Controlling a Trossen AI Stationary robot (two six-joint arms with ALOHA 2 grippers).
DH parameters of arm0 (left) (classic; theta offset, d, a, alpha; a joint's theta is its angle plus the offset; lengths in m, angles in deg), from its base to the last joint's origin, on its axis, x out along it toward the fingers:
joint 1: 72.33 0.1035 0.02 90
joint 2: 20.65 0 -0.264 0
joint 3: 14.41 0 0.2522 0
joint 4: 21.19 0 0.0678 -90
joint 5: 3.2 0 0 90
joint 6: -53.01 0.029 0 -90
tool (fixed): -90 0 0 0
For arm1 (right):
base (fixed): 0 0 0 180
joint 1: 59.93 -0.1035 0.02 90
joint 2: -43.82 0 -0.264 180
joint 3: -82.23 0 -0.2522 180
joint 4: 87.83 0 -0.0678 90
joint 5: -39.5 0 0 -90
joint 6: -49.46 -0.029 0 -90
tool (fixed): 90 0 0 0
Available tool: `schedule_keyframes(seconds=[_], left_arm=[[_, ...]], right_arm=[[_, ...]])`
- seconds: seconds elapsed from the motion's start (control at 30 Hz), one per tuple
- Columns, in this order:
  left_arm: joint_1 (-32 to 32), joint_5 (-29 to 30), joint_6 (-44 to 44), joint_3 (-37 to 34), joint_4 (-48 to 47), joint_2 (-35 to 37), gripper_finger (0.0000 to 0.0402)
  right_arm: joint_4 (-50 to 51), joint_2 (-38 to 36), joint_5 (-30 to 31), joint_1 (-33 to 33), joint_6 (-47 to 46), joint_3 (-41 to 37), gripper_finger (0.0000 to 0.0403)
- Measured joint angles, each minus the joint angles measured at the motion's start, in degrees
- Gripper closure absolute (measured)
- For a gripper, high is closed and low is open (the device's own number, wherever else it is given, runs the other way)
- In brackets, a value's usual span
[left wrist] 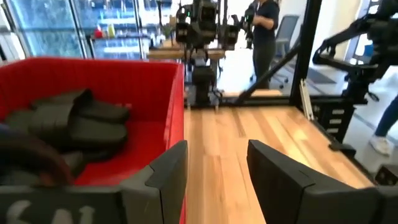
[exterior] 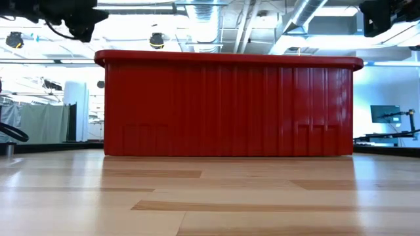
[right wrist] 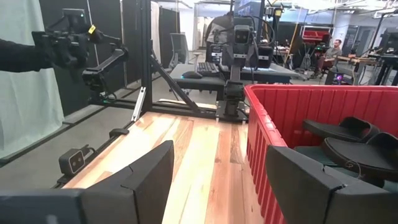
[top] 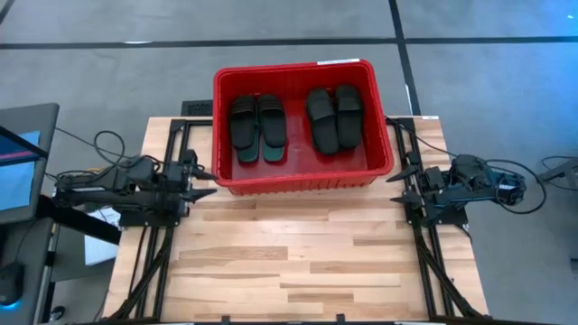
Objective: Pick and place slides into bin
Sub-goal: Return to Home Position
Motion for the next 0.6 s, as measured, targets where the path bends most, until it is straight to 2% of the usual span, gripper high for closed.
schedule_keyframes(seconds=[0.37, 0.6], left_arm=[[0.0, 0.1, -0.8, 0.0, -14.1, 0.0, 0.0246], [0.0, 0.6, -2.0, 0.0, -14.0, 0.0, 0.0246]], right_arm=[[0.0, 0.0, 0.0, 0.0, 0.0, 0.0, 0.0163], [0.0, 0.0, 0.0, 0.0, 0.0, 0.0, 0.0163]])
